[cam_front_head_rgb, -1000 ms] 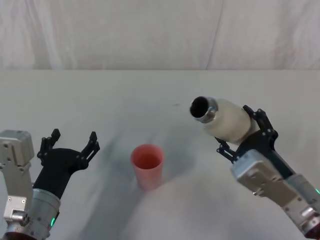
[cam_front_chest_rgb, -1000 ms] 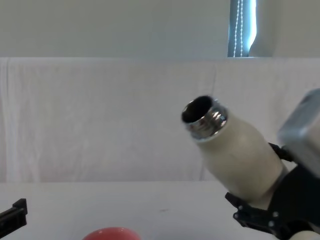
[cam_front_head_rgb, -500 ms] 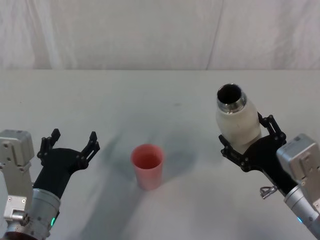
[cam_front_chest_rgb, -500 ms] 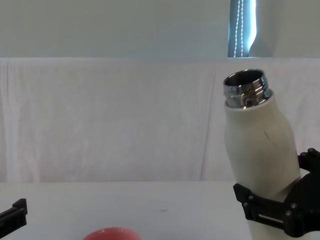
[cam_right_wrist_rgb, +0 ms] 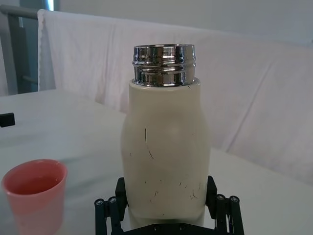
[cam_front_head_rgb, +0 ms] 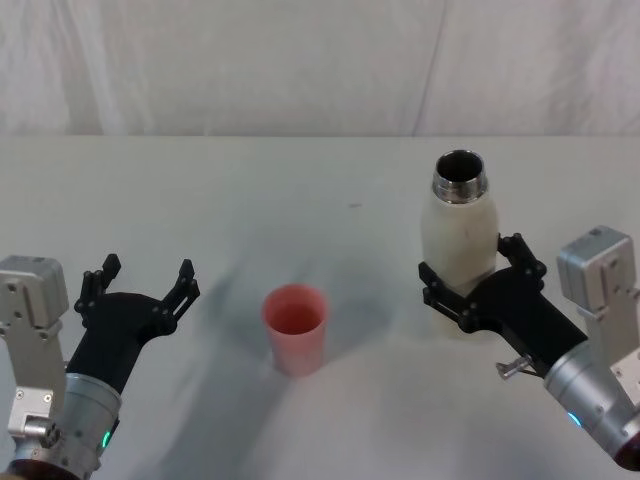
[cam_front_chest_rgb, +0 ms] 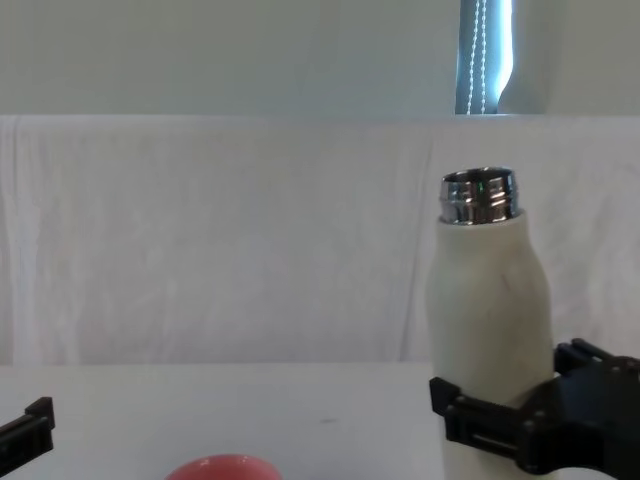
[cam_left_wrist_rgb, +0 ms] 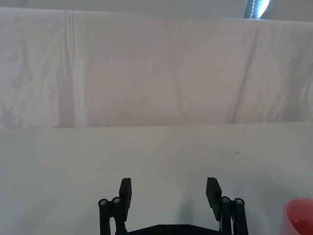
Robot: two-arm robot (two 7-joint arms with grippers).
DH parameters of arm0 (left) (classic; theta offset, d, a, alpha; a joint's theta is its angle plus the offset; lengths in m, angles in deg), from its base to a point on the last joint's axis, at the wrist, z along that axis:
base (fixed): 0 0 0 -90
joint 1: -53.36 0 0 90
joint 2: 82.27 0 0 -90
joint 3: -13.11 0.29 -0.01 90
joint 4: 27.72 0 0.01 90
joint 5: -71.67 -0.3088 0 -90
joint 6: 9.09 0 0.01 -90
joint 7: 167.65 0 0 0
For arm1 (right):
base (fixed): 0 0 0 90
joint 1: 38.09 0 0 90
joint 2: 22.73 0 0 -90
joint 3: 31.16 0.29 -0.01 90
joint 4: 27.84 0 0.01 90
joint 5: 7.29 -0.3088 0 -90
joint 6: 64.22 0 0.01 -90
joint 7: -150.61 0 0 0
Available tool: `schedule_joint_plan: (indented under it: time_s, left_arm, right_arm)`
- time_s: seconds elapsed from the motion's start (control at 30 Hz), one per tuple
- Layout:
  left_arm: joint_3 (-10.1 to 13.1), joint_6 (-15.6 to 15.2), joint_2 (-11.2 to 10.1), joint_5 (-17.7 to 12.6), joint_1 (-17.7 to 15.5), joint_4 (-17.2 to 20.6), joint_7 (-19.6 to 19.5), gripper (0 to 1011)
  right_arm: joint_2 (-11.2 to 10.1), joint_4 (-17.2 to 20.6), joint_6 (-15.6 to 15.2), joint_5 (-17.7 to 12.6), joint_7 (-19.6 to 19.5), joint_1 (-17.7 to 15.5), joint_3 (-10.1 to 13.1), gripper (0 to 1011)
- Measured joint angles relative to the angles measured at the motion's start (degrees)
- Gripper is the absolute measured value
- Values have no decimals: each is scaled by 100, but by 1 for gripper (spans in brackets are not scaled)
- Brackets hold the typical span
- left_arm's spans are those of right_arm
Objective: Grasp the thermos with one hand and pour water into the cup lid.
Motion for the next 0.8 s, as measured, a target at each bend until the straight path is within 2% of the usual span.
schedule_joint_plan:
  time_s: [0.23,0.43,0.8]
  left_arm:
    - [0,0,0,0,0,0,0,1001]
    - [0,0,0,0,0,0,0,1001]
    - [0,0,0,0,0,0,0,1001]
  right_arm:
    - [158,-365,-194,-289,16,362,-114,958]
    - [248,-611,-242,-484,12,555,-167,958]
    - [344,-938,-132,-551,-104,793,-281,958]
